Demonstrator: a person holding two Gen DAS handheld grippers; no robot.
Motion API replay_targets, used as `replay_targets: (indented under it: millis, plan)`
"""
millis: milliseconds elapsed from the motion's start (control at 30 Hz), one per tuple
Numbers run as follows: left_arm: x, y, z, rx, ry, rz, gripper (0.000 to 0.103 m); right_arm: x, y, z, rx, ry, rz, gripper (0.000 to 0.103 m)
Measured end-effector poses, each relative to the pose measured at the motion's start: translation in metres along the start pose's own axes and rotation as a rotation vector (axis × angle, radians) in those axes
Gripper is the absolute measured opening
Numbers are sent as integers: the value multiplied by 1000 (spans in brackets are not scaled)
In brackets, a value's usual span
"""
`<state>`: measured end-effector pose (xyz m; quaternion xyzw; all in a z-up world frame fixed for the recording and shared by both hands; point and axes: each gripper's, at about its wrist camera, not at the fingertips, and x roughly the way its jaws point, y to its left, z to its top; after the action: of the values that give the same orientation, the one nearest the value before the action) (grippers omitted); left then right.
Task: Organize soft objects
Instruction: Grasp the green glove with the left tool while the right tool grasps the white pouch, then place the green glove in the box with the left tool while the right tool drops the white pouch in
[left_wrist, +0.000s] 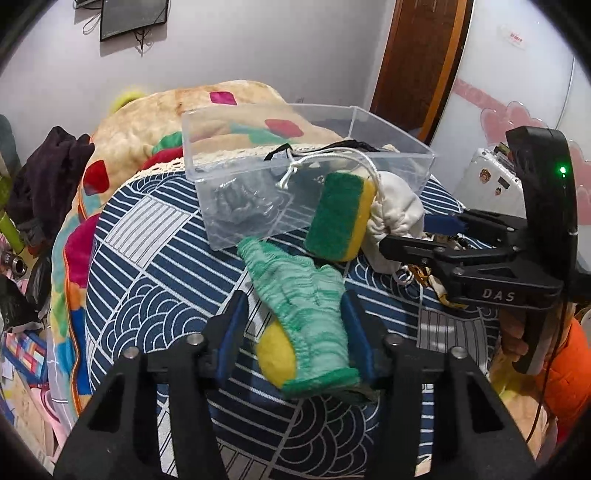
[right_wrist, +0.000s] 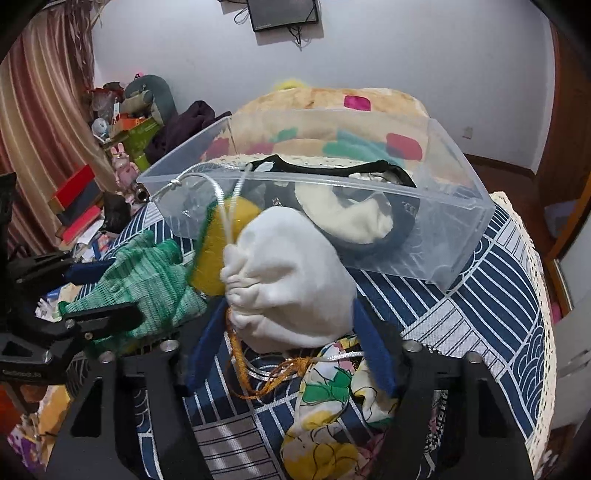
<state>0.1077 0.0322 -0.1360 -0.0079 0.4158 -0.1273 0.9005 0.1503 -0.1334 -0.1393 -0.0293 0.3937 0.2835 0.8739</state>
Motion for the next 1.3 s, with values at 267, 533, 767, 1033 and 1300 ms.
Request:
replay_targets:
  millis: [267,533,767,1033,1300]
  plan:
    - [4,14,6,-72,2,-25,37,-6,4,-3,-2,-31,-10,31]
    - [-4,10,8,-77,-15,-44,26,-30,6,0,10,-95,-10,29]
    - [-31,5,13,-42,-86,-3,21,-48,7,6,16,-142,-23,29]
    - [-59,9,30,-46,-173,23,20,-64,10,12,0,-193,-51,29]
    - [-72,14,55,-60,-249,36,20,-80,10,25,8,-267,-48,28]
